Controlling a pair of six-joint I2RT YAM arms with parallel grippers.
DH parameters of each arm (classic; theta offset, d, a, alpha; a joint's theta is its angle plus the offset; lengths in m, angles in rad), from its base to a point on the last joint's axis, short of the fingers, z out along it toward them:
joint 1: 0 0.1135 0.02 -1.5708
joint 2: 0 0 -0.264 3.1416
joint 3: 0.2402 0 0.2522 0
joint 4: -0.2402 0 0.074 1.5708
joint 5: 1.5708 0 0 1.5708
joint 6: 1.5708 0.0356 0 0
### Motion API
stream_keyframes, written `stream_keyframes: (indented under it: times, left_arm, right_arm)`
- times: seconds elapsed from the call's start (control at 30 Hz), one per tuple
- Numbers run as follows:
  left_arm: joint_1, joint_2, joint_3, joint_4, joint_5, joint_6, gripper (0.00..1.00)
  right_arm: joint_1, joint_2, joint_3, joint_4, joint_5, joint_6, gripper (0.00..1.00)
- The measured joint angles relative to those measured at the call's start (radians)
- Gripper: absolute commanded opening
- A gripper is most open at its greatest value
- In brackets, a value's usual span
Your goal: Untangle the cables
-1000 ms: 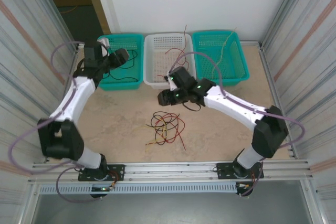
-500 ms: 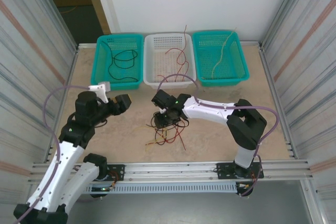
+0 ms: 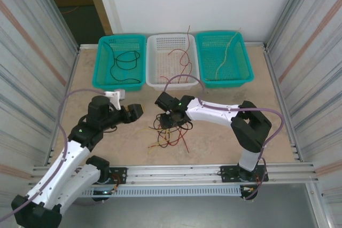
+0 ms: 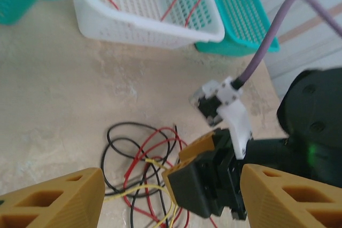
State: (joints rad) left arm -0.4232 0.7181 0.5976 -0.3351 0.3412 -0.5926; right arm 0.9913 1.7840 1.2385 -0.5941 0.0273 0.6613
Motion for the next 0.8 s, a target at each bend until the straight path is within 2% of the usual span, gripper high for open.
stream_keyframes:
  times: [0.07, 0.2, 0.3, 0.43, 0.6, 0.8]
  left_arm:
    - [-0.024, 0.018, -0.029, 0.011, 0.001, -0.011, 0.69]
    - [-0.044, 0.041, -0.066, 0.05, 0.005, -0.034, 0.69]
    - [-0.044, 0.066, -0.067, 0.097, 0.012, -0.052, 0.69]
    - [-0.064, 0.1, -0.067, 0.179, 0.027, -0.063, 0.7]
    - [-0.12, 0.127, -0.067, 0.283, 0.033, -0.066, 0.71]
    - [-0.252, 0.178, 0.004, 0.296, 0.006, -0.029, 0.67]
  right_arm:
    - [0.004, 0.007, 0.0, 0.014, -0.006, 0.018, 0.35]
    - [0.009, 0.046, 0.011, 0.026, -0.019, 0.038, 0.1]
    - [0.009, 0.057, 0.028, 0.002, -0.003, 0.046, 0.0]
    - [0.009, 0.005, 0.075, -0.033, 0.037, 0.042, 0.0]
    - [-0.004, -0.171, 0.146, -0.039, 0.056, 0.01, 0.0]
    - [-0.016, -0.357, 0.203, 0.0, 0.071, -0.033, 0.0]
